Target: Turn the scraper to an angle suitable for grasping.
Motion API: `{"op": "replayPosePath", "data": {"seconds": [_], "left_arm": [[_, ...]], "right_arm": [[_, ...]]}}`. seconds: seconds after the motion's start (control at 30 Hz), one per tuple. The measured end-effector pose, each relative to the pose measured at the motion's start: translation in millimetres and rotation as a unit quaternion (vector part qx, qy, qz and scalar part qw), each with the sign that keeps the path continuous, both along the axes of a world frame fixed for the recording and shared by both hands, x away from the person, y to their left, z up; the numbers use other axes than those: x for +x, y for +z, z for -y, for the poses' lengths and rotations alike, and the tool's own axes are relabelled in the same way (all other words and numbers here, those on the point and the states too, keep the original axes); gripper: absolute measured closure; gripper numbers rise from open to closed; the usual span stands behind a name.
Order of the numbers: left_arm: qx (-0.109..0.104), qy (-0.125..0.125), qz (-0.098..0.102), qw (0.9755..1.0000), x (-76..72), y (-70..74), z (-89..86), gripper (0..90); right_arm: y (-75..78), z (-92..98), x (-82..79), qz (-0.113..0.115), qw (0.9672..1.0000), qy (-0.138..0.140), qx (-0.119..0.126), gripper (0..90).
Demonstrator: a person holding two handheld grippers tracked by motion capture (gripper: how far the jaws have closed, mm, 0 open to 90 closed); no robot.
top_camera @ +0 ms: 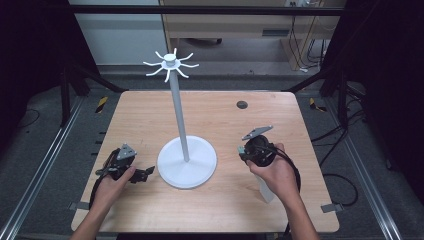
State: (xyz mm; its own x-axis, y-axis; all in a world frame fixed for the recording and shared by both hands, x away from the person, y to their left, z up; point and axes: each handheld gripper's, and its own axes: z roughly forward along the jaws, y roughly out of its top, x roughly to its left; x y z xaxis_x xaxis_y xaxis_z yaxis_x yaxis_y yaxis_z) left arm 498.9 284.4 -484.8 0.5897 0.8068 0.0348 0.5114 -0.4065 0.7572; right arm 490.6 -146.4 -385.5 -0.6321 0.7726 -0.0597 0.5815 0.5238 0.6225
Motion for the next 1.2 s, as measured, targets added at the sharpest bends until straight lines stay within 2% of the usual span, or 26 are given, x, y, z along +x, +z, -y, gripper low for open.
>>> {"op": "replayPosePath", "data": {"seconds": [0.3, 0.57, 0.73, 1.03, 1.07, 1.17, 1.2], "left_arm": [[0.000, 0.000, 0.000, 1.0000, 0.0, 0.1, -0.2, 3.2], [-0.001, 0.001, 0.000, 1.0000, 0.0, 0.2, -0.5, 3.2], [0.000, 0.001, 0.001, 1.0000, 0.1, 0.4, -1.1, 3.2], [-0.003, 0.003, 0.000, 1.0000, 0.0, 0.2, -2.1, 3.2], [-0.003, 0.003, 0.000, 1.0000, 0.0, 0.3, -2.1, 3.2], [-0.003, 0.003, 0.000, 1.0000, -0.2, 0.3, -2.2, 3.2], [-0.003, 0.003, 0.000, 1.0000, -0.2, 0.3, -2.2, 3.2]], "right_arm": [[26.8, 9.2, -5.6, 0.038, 0.9988, -0.001, 0.031, 74.5], [40.9, 12.2, -7.1, 0.065, 0.9961, -0.003, 0.060, 74.5], [46.3, 11.5, -7.1, 0.075, 0.9948, -0.002, 0.069, 74.5], [58.2, 9.6, -5.6, 0.098, 0.9901, 0.001, 0.101, 74.5], [60.1, 9.9, -5.5, 0.101, 0.9880, 0.001, 0.117, 74.5], [62.8, 11.1, -5.3, 0.108, 0.9851, 0.001, 0.134, 74.5], [62.8, 11.1, -5.3, 0.108, 0.9851, 0.001, 0.134, 74.5]]}}
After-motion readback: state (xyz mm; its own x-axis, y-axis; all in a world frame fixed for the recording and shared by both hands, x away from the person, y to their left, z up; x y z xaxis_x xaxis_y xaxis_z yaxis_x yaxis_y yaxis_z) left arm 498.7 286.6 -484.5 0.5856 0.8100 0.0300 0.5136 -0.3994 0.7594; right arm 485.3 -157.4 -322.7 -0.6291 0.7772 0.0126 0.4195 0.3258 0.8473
